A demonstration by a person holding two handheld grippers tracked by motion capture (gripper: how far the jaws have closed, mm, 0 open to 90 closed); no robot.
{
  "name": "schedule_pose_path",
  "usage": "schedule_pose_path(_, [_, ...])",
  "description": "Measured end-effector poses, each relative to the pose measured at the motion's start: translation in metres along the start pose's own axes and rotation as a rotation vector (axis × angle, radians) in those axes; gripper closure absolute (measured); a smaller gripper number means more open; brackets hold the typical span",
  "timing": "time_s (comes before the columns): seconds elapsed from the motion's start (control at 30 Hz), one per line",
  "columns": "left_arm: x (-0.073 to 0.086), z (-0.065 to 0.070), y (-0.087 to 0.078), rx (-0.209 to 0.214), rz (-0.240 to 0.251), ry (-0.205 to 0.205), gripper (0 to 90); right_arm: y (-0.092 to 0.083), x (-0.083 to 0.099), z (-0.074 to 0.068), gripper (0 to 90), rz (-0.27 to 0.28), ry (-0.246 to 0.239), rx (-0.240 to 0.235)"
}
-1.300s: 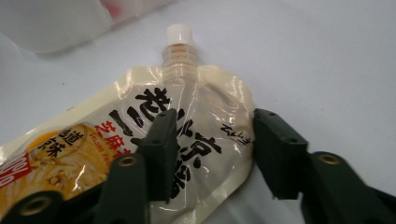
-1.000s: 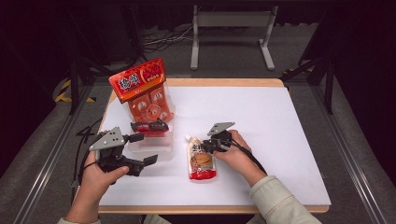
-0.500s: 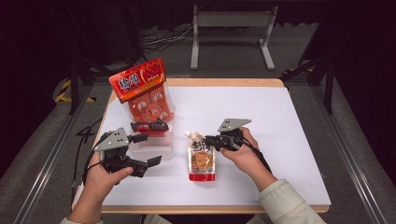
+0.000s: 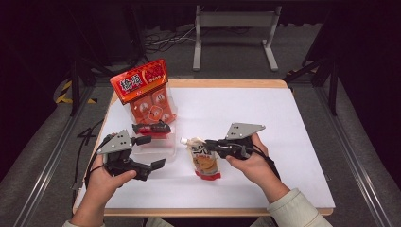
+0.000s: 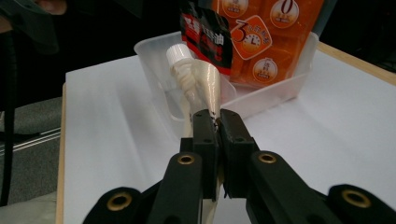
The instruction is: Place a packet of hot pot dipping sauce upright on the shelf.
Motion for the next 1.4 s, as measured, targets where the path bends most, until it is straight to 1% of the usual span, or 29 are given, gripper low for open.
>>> schedule_pose_path(0.1, [0.000, 0.001, 0.001, 0.005, 0.000, 0.002, 8.3, -0.003, -0.005, -0.006, 86.8, 0.007, -0.021, -0.011])
schedule_pose_path(0.13, [0.000, 0.001, 0.002, 0.006, -0.001, -0.004, 8.3, -0.004, -0.007, -0.008, 86.8, 0.008, -0.031, -0.010])
schedule_pose_path(0.17, [0.000, 0.001, 0.003, 0.007, 0.002, -0.001, 8.3, -0.005, -0.008, -0.010, 86.9, 0.010, -0.037, -0.010])
schedule_pose_path(0.27, [0.001, 0.002, 0.006, 0.005, -0.003, 0.002, 8.4, -0.009, -0.014, -0.013, 86.9, 0.031, -0.048, -0.016])
schedule_pose_path(0.3, [0.000, 0.003, 0.007, 0.008, 0.000, 0.002, 9.7, -0.012, -0.017, -0.016, 87.0, 0.045, -0.054, -0.024])
schedule_pose_path(0.33, [0.000, 0.004, 0.008, 0.018, 0.002, -0.002, 9.7, -0.012, -0.017, -0.016, 87.0, 0.045, -0.054, -0.024])
schedule_pose_path(0.4, [-0.003, 0.007, 0.011, 0.034, 0.017, 0.004, 11.8, -0.013, -0.021, -0.019, 87.0, 0.058, -0.060, -0.036])
schedule_pose_path(0.47, [-0.004, 0.011, 0.015, 0.051, 0.017, 0.016, 13.6, -0.014, -0.024, -0.023, 87.0, 0.068, -0.069, -0.047])
schedule_pose_path(0.57, [-0.003, 0.015, 0.021, 0.065, 0.012, 0.034, 15.2, -0.012, -0.026, -0.028, 87.1, 0.070, -0.078, -0.061])
schedule_pose_path(0.6, [-0.003, 0.015, 0.021, 0.065, 0.012, 0.034, 16.4, -0.012, -0.026, -0.028, 87.1, 0.070, -0.078, -0.061])
schedule_pose_path(0.7, [-0.003, 0.020, 0.026, 0.083, 0.022, 0.033, 19.0, -0.011, -0.027, -0.031, 87.0, 0.074, -0.082, -0.078])
schedule_pose_path(0.77, [-0.002, 0.023, 0.030, 0.099, 0.024, 0.028, 22.6, -0.011, -0.027, -0.034, 87.1, 0.079, -0.083, -0.087])
schedule_pose_path(0.8, [-0.001, 0.025, 0.032, 0.114, 0.019, 0.026, 24.4, -0.011, -0.028, -0.035, 87.1, 0.082, -0.086, -0.090])
schedule_pose_path(0.83, [0.000, 0.027, 0.035, 0.130, 0.009, 0.029, 27.2, -0.011, -0.028, -0.036, 87.1, 0.088, -0.087, -0.098])
schedule_pose_path(0.93, [0.004, 0.032, 0.043, 0.144, -0.018, 0.039, 30.7, -0.008, -0.030, -0.039, 87.1, 0.098, -0.089, -0.105])
schedule_pose_path(1.03, [0.004, 0.036, 0.046, 0.173, -0.007, 0.033, 34.1, -0.005, -0.031, -0.042, 87.2, 0.103, -0.094, -0.115])
schedule_pose_path(1.1, [0.003, 0.039, 0.048, 0.193, 0.005, 0.036, 36.5, -0.003, -0.032, -0.044, 87.2, 0.109, -0.097, -0.121])
schedule_pose_path(1.17, [0.003, 0.040, 0.049, 0.209, 0.007, 0.033, 40.4, -0.002, -0.032, -0.045, 87.2, 0.115, -0.099, -0.128])
schedule_pose_path(1.2, [0.005, 0.041, 0.050, 0.219, -0.009, 0.034, 42.8, -0.002, -0.033, -0.045, 87.2, 0.117, -0.101, -0.129])
schedule_pose_path(1.27, [0.007, 0.042, 0.053, 0.225, -0.017, 0.036, 48.3, -0.001, -0.033, -0.045, 87.1, 0.120, -0.101, -0.133])
schedule_pose_path(1.33, [0.008, 0.043, 0.053, 0.243, -0.009, 0.024, 56.4, 0.000, -0.033, -0.046, 87.2, 0.121, -0.103, -0.133])
schedule_pose_path(1.37, [0.008, 0.043, 0.053, 0.257, -0.002, 0.017, 61.9, 0.000, -0.033, -0.046, 87.1, 0.122, -0.104, -0.133])
schedule_pose_path(1.4, [0.007, 0.043, 0.052, 0.259, -0.003, 0.023, 67.6, 0.000, -0.033, -0.046, 87.2, 0.124, -0.105, -0.132])
Point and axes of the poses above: each handheld gripper's, and its own axes: y roughly forward along the jaws, x roughly out of its underside, z roughly to its right, the point moved 4 cm from there along y, roughly forward along the jaws, and after that the axes turned 14 degrees about -x, right-handed, at the moved point
